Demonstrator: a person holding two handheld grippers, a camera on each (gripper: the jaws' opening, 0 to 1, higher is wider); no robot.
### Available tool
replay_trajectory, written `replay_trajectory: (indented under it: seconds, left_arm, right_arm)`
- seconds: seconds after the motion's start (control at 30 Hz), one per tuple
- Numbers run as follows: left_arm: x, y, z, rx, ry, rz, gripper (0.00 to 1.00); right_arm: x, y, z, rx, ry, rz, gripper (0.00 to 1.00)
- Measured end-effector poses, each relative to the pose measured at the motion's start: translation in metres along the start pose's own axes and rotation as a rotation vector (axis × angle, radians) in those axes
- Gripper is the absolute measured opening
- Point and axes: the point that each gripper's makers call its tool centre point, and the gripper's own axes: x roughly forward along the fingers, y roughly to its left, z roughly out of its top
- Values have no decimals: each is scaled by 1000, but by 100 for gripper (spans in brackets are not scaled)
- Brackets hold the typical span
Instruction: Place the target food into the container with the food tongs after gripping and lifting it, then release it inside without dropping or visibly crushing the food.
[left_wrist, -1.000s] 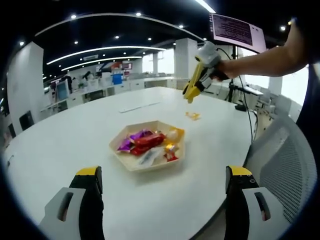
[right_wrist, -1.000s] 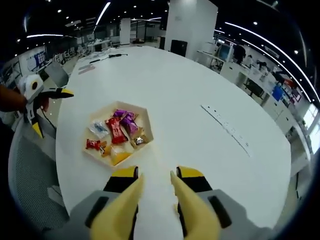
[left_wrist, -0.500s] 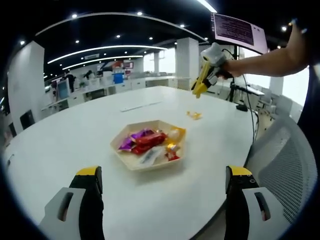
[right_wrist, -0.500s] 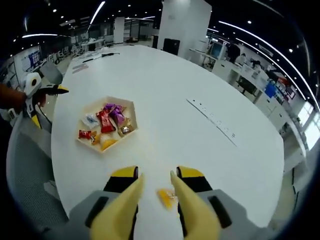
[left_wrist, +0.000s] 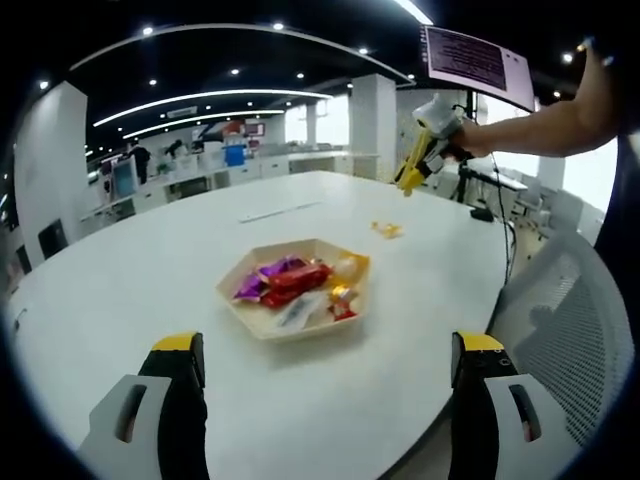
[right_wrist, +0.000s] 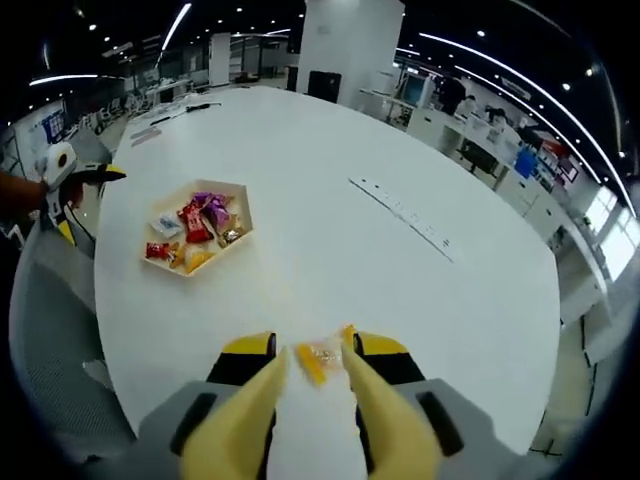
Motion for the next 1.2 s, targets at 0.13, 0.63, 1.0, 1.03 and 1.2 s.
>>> replay_trajectory:
  seconds: [0.13, 0.63, 1.0, 1.03, 1.2]
  left_arm:
    - [0, 0, -1, 2, 4, 0, 99]
    - [0, 2, -2, -6, 11, 7, 99]
    - [0, 4, -5, -17, 20, 15, 99]
    - [0, 4, -5, -18, 21, 16, 99]
    - [1, 4, -7, -18, 31, 13, 99]
  right_arm:
    - [2, -2, 0, 10, -4, -11, 30]
    - [22, -22, 7, 42, -4, -85, 30]
    - [54, -27, -24, 122, 52, -114, 30]
    - [55, -27, -25, 122, 53, -115, 30]
    - [60, -29, -27, 125, 56, -119, 30]
